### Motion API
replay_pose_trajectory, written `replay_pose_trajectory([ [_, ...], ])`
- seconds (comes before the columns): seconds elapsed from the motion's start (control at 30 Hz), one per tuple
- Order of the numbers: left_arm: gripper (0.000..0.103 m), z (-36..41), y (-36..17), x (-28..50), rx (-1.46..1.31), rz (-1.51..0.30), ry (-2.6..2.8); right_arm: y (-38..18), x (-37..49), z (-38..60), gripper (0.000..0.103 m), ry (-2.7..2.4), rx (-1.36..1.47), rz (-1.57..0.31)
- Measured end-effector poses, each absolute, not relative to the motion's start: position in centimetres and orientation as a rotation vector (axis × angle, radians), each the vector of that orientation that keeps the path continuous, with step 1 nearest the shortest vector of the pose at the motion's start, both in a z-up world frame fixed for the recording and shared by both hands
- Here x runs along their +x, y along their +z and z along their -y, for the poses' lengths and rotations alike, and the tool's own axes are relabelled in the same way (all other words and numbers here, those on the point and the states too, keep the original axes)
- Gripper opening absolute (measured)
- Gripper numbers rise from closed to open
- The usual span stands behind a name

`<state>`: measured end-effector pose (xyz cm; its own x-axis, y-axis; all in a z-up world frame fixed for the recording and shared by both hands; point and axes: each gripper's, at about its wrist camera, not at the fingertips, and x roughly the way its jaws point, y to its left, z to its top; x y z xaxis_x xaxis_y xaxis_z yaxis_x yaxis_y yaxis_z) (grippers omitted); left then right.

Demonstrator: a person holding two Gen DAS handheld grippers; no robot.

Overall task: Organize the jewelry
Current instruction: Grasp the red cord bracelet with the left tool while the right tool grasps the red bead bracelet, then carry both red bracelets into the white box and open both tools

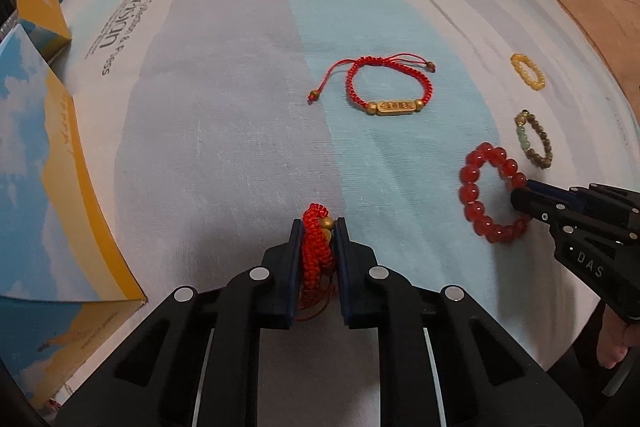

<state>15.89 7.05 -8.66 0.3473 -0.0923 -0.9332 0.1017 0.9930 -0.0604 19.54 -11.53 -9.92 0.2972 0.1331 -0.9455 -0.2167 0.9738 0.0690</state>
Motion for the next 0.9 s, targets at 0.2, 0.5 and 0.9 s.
replay_pose_trajectory([
  [0.2, 0.014, -6.6, -7.6, 15.6, 0.012, -1.198, -0.124, -8.4, 18.8, 12.1, 0.013, 0.229, -0.071, -1.214],
  [0.5, 0.014, -6.6, -5.5, 15.0, 0.015, -1.169, -0.115, -6.2, 18.0, 11.5, 0.013, 0.244, -0.071, -1.173],
  [0.9, 0.014, -7.3, -1.3, 13.8, 0.018, -1.107, -0.105, -2.2, 17.0, 10.5, 0.013, 0.255, -0.069, -1.105],
])
